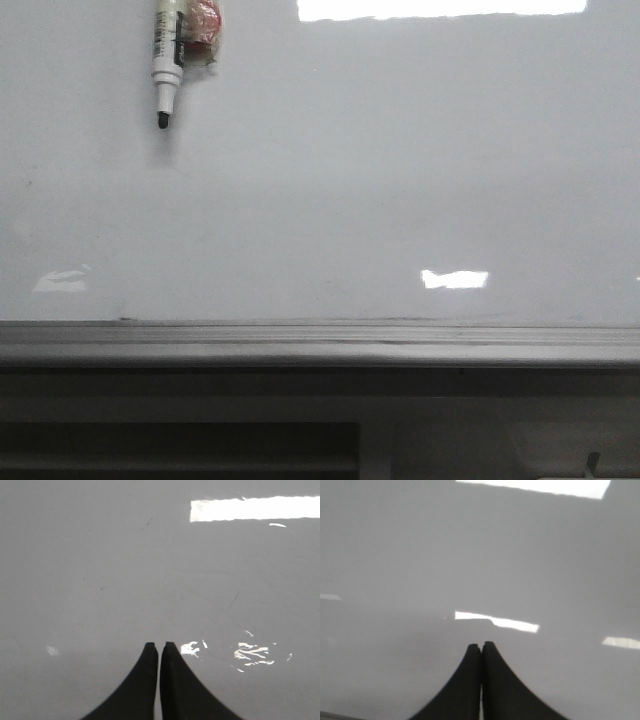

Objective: Write number 2 on whiteboard

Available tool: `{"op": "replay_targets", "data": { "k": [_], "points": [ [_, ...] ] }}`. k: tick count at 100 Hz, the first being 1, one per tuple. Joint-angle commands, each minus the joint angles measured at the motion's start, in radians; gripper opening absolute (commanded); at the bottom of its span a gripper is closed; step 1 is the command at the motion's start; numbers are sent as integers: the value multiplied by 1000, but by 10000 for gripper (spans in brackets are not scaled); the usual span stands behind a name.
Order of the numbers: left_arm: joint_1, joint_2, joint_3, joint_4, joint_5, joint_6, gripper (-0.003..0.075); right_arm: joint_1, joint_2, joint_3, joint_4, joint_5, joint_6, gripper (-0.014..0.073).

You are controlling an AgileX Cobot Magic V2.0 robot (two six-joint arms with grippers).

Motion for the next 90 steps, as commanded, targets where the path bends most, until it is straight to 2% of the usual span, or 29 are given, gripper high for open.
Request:
{"op": "replay_targets", "data": {
  "k": [1, 69, 74, 82, 90],
  "points": [
    [0, -26, 14, -7, -76, -12, -20, -5, -14, 25, -9, -81, 3, -55],
    [0, -26, 14, -7, -76, -12, -20, -5, -14, 25, -8, -94, 3, -55],
    [0, -26, 14, -7, -78, -12, -20, -5, -14, 25, 10, -106, 3, -55],
    [0, -26, 14, -33, -84, -12, -20, -5, -14, 25, 108, -112, 3, -55],
    [0, -26, 14, -143, -94, -12, -20, -5, -14, 25, 236, -117, 3, -55]
  ]
}}
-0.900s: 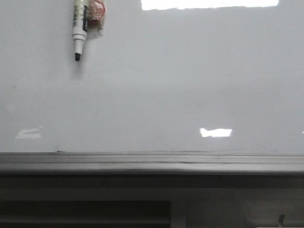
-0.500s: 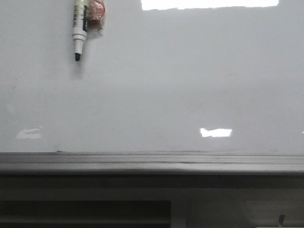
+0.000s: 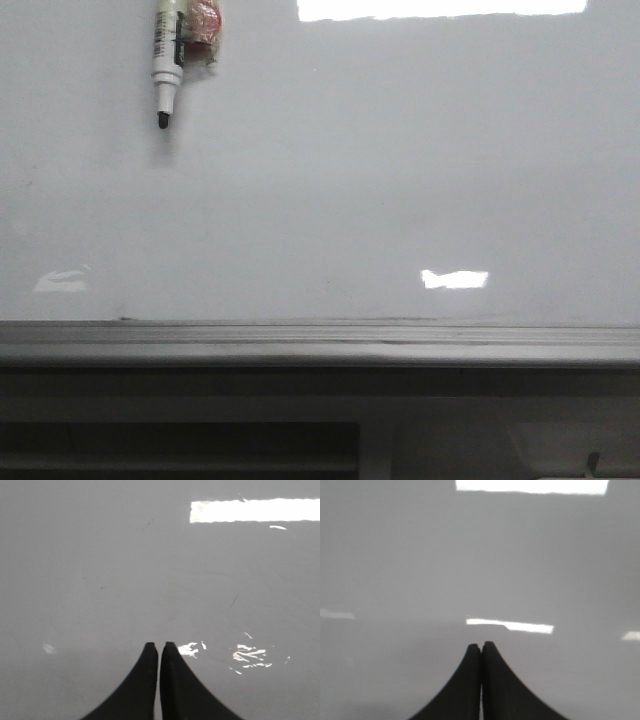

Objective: Write number 2 on whiteboard

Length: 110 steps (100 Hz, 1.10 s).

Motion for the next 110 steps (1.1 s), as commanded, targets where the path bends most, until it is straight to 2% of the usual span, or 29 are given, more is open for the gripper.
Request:
{"op": "replay_targets", "data": {
  "k": [1, 27, 34, 41, 54, 64, 72, 97, 104, 110],
  "points": [
    [0, -26, 14, -101, -94, -12, -20, -5, -14, 25, 139, -97, 3, -55],
    [0, -26, 12, -542, -126, -12, -20, -5, -14, 25, 542, -128, 3, -55],
    [0, -26, -2, -648, -124, -12, -20, -5, -14, 13, 598, -112, 3, -55],
    [0, -26, -26, -683, -97, -12, -20, -5, -12, -17, 600, -50, 3, -52],
    [0, -8, -132, -602, 59, 3, -20, -5, 36, -110, 583, 98, -21, -46],
    [0, 48, -231, -533, 169, 34, -20, -5, 140, -204, 503, 218, -20, -46],
    [-6, 110, -305, -518, 256, 127, -20, -5, 240, -284, 435, 308, -22, -46],
    [-204, 271, -421, -528, 316, 272, -18, 64, 438, -452, 421, 389, -98, -41],
    [-262, 322, -444, -539, 333, 286, 2, 86, 453, -477, 421, 407, -104, 12],
    [-306, 368, -460, -575, 322, 286, 57, 98, 455, -489, 423, 407, -104, 120]
  ]
}}
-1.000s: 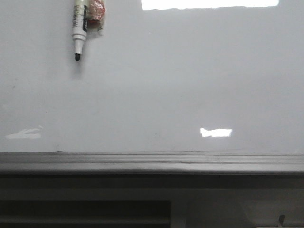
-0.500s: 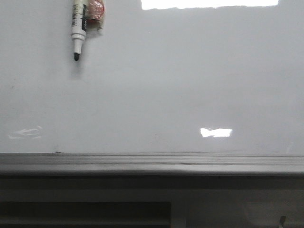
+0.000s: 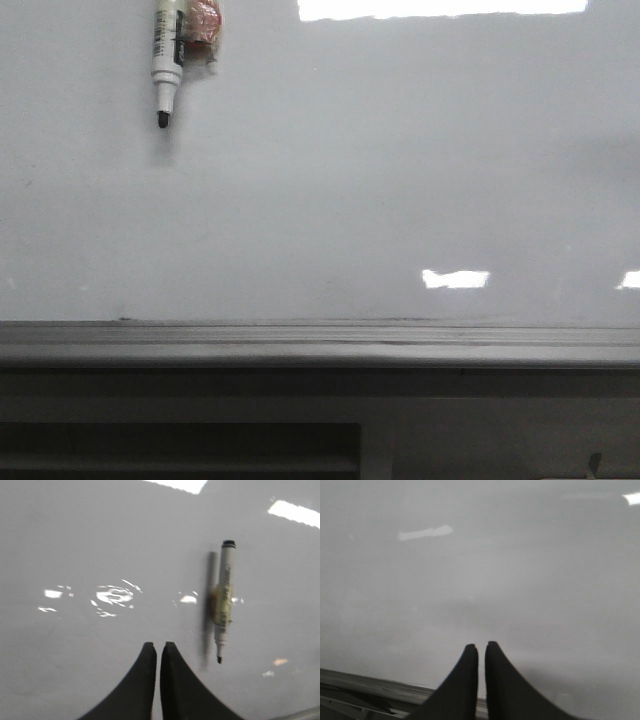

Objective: Write number 2 on whiteboard

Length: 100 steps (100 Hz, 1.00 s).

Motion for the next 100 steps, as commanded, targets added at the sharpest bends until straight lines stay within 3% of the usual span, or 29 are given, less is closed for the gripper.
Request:
{"op": "replay_targets", "data": {
  "k": [1, 13, 19, 24, 57, 100],
  "points": [
    [-69, 77, -52, -55, -55, 17, 77, 16, 19, -52, 6, -39, -25, 135],
    [-155, 182, -82, -89, -108, 17, 303, 19, 19, -57, 11, -43, -25, 398],
    [-193, 241, -98, -109, -136, 17, 413, 19, 19, -57, 11, -43, -25, 437],
    [-233, 287, -113, -111, -161, 17, 454, 19, 19, -57, 11, -43, -25, 435],
    [-438, 574, -188, -89, -422, 53, 407, 19, 19, -57, 12, -43, -25, 435],
    [-452, 774, -291, -81, -453, 53, 407, 19, 19, -57, 12, -43, -25, 435]
  ]
}}
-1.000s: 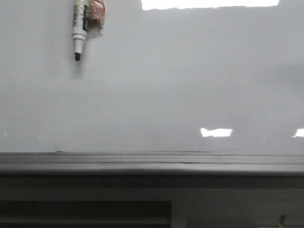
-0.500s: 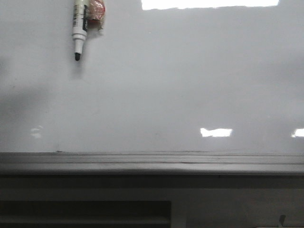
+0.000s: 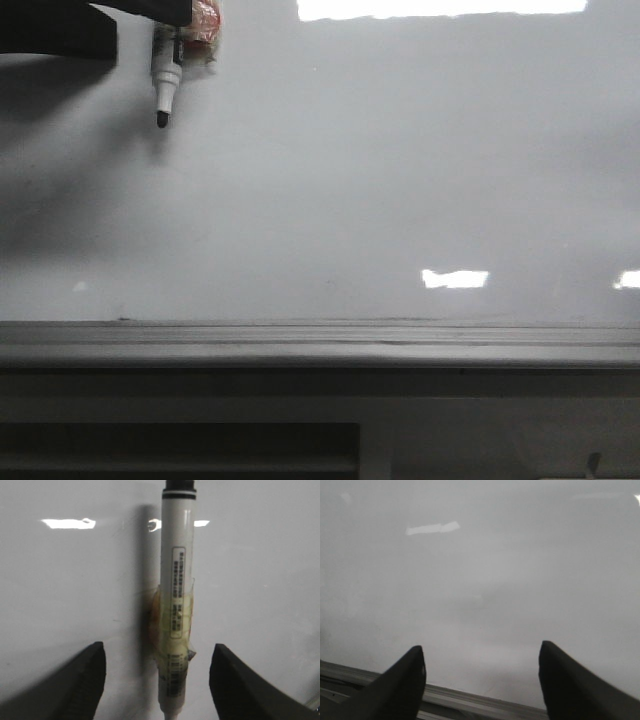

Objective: Write number 2 on whiteboard

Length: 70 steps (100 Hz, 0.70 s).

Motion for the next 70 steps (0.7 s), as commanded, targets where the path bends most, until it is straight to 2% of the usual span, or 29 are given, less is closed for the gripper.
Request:
{"op": "replay_targets", "data": {
  "k": [1, 16, 23, 33, 43, 56, 70],
  "points": [
    [-6, 5, -41, 3, -61, 2, 407, 0, 13, -38, 12, -58, -15, 435],
    [-6, 34, -41, 3, -57, 2, 404, 0, 13, -38, 12, -62, -15, 435],
    [-6, 43, -41, 3, -57, 2, 367, 0, 13, -38, 12, -64, -15, 435],
    [-6, 43, -41, 3, -53, 2, 211, 0, 13, -38, 12, -64, -15, 435],
    [-6, 43, -41, 3, -43, 2, -22, 0, 13, -38, 12, -64, -15, 435],
    [-7, 28, -41, 17, -8, 15, -20, 0, 13, -38, 16, -55, -15, 435],
    [-7, -31, -41, 89, 95, 46, -20, 0, 20, -60, 78, 1, -48, 435]
  ]
}}
